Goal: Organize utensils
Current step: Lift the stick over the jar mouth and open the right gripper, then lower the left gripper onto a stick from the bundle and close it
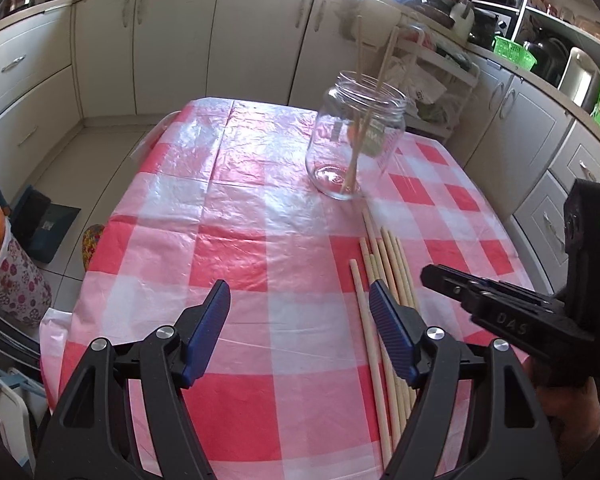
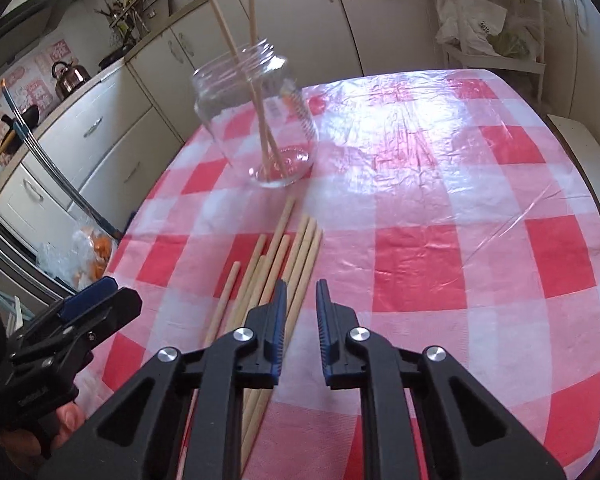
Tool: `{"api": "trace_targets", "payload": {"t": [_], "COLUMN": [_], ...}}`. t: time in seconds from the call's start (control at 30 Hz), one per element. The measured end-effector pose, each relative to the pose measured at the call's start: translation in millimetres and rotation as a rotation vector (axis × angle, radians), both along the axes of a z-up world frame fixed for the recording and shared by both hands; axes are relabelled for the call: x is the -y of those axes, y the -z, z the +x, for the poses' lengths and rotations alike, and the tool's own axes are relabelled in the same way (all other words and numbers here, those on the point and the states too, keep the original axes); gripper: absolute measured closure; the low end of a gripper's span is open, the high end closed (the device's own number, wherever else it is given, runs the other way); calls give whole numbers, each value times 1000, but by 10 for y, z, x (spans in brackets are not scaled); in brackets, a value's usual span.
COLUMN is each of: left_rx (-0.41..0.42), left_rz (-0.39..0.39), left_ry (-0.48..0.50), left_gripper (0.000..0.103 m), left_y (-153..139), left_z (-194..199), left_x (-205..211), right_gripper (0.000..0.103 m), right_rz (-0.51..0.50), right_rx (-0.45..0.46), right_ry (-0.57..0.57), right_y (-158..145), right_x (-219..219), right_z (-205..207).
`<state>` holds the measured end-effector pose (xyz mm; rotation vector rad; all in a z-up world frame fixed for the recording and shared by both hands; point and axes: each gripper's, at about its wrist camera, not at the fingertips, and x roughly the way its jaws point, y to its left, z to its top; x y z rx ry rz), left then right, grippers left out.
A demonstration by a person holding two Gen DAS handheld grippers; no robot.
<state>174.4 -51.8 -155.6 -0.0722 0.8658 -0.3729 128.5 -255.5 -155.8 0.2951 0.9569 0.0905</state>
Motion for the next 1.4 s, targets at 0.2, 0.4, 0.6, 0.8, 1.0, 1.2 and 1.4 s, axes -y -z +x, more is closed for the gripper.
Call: {"api": "trace_targets", "payload": {"t": [0.2, 0.4, 0.6, 0.8, 1.0, 1.2, 1.4], "left_rx": [-5, -22, -38, -52, -39, -62, -110], "left_rz": [28, 76, 138, 209, 283, 267, 198], "left_ry": [13, 28, 42, 59, 81, 114, 189], "left_gripper": [34, 34, 34, 34, 38, 64, 89], "left_y": [5, 84, 166, 234, 303, 263, 243], "left_z": [-49, -21, 36, 102, 128, 207, 282], "left_x": [81, 211, 354, 437, 533, 462, 485], "right_gripper": [87, 90, 90, 90, 90, 91, 91], "right_rz": [-75, -134, -163, -162, -135, -95, -101], "right_rx": [-22, -39, -65, -89, -87, -119, -137], "right_ry": [-36, -82, -137, -171, -173, -175, -176], "right_y": [66, 56, 44, 39, 45, 44, 42], "right_x": [-136, -107, -62, 42, 51, 159, 92], "right_z": [17, -30, -9, 0, 24, 43, 126]}}
